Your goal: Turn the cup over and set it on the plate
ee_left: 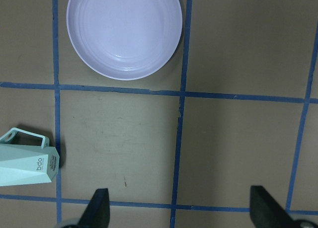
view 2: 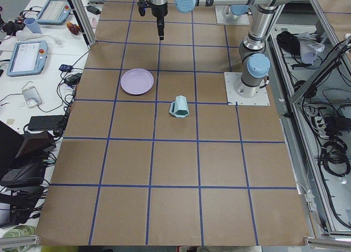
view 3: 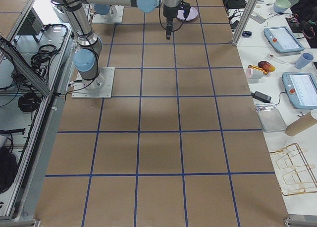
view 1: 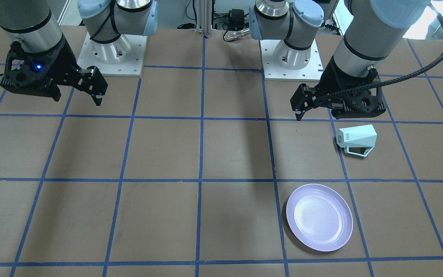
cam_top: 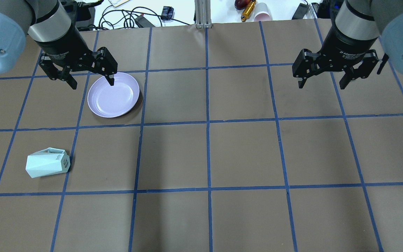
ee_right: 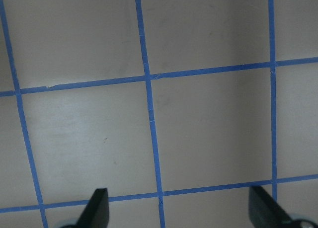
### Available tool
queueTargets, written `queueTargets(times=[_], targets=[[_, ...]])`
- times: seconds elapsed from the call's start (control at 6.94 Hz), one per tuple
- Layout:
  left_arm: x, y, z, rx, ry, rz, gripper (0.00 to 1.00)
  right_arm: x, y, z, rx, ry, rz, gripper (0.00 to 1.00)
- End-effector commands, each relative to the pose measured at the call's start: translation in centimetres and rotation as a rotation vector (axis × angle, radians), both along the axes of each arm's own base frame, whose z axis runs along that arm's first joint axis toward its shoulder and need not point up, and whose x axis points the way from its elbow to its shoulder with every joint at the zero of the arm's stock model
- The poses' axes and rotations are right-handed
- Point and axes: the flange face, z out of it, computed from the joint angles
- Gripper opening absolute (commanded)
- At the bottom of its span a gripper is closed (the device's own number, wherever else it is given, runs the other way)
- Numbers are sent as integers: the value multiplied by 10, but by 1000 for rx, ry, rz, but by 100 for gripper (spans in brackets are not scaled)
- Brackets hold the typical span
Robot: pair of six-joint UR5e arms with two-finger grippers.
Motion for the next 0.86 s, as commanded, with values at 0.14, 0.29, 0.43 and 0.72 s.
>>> queueTargets(times=[0.14, 0.29, 0.43, 0.72], targets=[[0, -1, -1, -1, -1, -7, 100, 0, 0, 0, 0, 0, 0, 100], [1, -2, -3, 2, -11, 13, 100, 0, 0, 0, 0, 0, 0, 100], [2, -3, -3, 2, -12, 10, 100, 0, 0, 0, 0, 0, 0, 100], [19, -6, -3, 2, -12, 31, 100, 0, 0, 0, 0, 0, 0, 100]])
